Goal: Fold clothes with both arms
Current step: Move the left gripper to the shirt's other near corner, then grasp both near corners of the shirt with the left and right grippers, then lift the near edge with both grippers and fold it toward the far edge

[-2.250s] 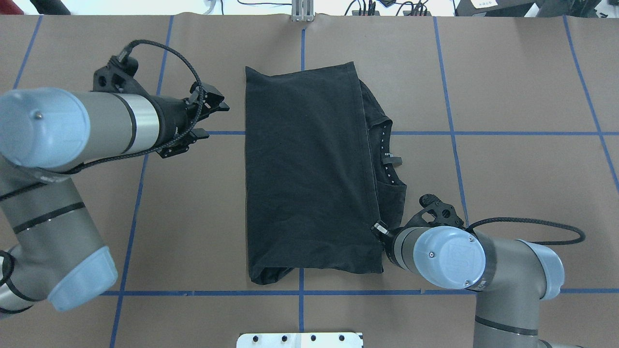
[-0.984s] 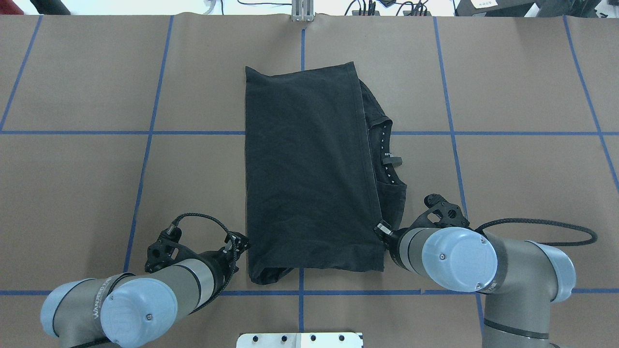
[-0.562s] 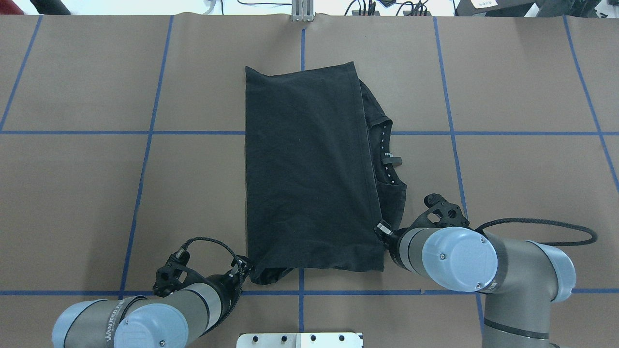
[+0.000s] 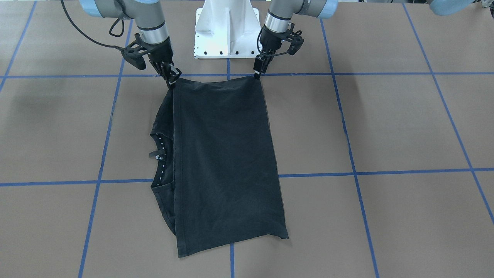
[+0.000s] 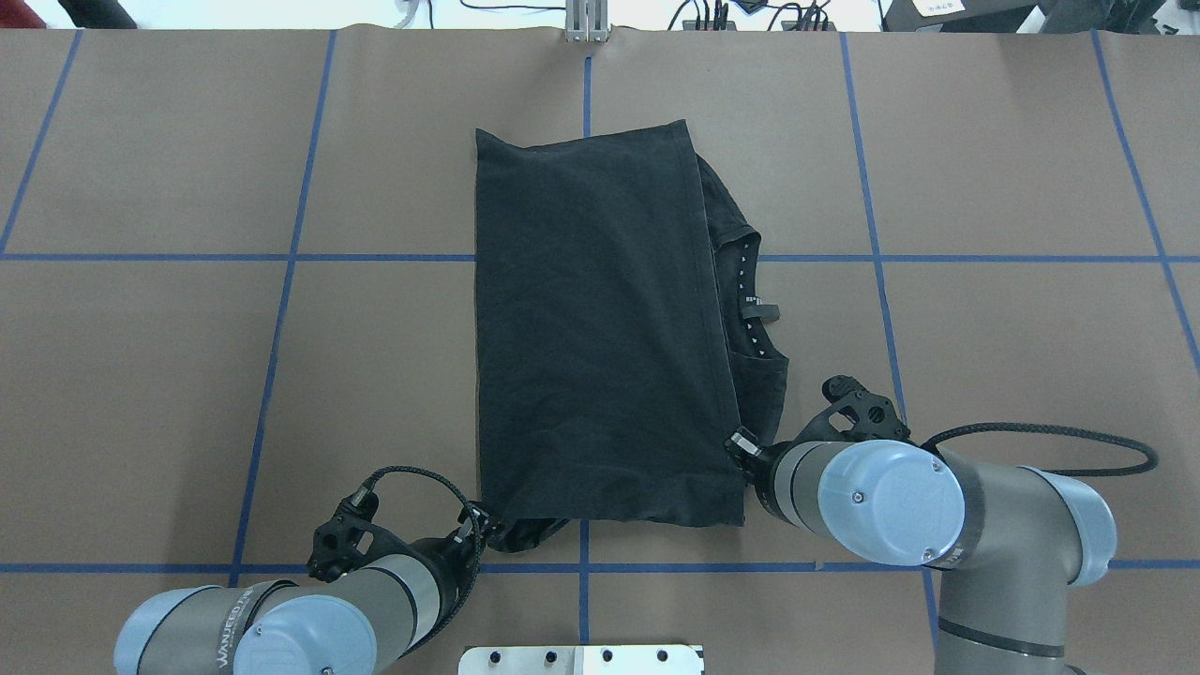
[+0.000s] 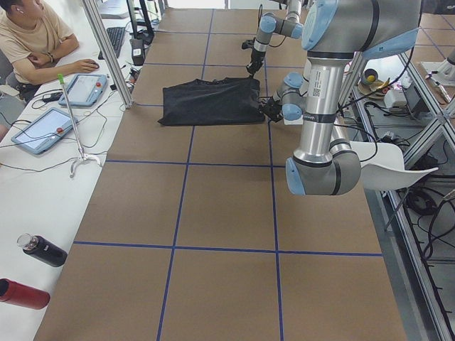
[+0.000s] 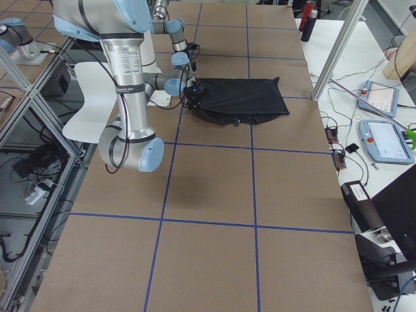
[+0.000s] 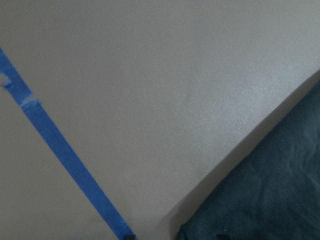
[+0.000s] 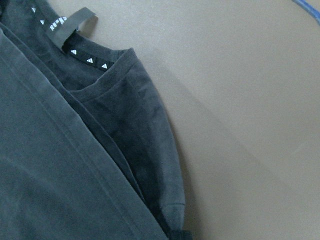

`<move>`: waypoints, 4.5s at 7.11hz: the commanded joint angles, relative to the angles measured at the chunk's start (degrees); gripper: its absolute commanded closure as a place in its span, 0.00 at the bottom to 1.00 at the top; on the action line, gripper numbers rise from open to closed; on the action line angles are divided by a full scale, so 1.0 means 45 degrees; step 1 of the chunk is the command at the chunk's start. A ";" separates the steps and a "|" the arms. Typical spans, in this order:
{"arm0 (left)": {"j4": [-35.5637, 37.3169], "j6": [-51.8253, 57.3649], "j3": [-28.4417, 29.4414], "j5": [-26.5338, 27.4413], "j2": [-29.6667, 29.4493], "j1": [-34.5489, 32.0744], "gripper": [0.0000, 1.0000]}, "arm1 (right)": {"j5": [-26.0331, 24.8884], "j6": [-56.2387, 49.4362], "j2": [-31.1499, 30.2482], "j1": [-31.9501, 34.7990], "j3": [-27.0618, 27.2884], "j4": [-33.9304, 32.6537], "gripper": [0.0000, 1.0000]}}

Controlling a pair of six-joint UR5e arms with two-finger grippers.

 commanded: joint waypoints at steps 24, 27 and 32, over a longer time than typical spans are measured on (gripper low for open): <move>0.1008 -0.1453 -0.2842 0.0005 -0.0531 -0.3035 1.00 | 0.6437 0.6732 0.0888 0.5500 0.0225 0.0159 1.00; 0.1165 -0.0640 -0.1006 -0.0605 -0.1629 -0.4545 1.00 | 0.6912 0.6208 0.2574 0.6773 -0.2202 0.0159 1.00; 0.0017 0.0573 0.2719 -0.1525 -0.3774 -0.6617 1.00 | 0.7872 0.4587 0.6320 0.8046 -0.7606 0.0314 1.00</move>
